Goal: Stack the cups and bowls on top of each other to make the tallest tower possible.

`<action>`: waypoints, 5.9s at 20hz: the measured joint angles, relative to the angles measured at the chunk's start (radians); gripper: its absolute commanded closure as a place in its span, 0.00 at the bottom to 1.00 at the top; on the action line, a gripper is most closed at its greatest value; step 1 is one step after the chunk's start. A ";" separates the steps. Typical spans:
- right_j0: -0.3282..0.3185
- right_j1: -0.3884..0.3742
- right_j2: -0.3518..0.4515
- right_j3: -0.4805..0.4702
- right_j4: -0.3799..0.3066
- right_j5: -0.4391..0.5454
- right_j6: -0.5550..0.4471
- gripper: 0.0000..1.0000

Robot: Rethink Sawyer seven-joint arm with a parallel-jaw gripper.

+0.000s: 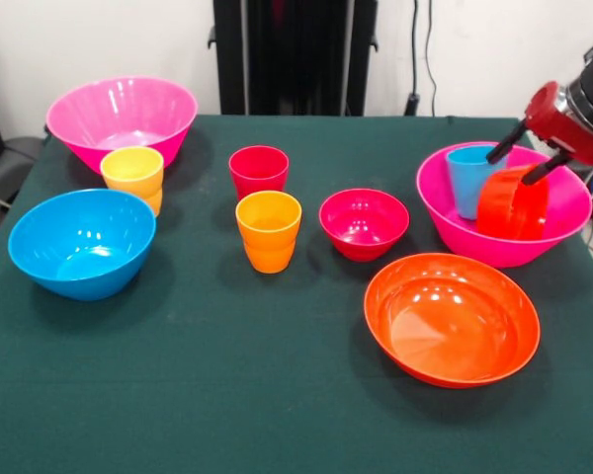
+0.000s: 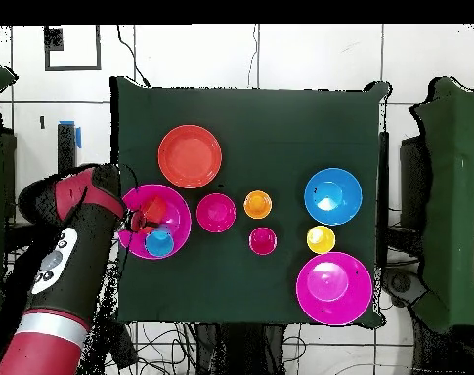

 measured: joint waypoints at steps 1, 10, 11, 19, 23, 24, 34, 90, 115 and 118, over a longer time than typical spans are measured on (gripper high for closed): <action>0.002 0.001 0.000 0.006 0.007 0.000 0.004 0.00; 0.030 0.003 -0.001 0.037 0.027 0.000 0.022 1.00; 0.031 0.003 -0.001 0.037 0.026 0.000 0.022 1.00; 0.036 0.002 -0.004 0.045 0.027 0.000 0.022 1.00; 0.035 -0.018 -0.003 0.067 0.027 -0.001 0.022 1.00; 0.035 -0.029 -0.001 0.079 0.027 -0.001 0.022 1.00; -0.040 -0.313 0.053 0.336 0.027 -0.009 0.022 1.00; -1.064 -0.556 1.278 0.872 -0.477 -0.404 -0.172 1.00; -1.027 -0.485 1.289 0.708 -0.681 -0.191 -0.216 1.00; -1.019 -0.473 1.291 0.677 -0.683 -0.173 -0.216 1.00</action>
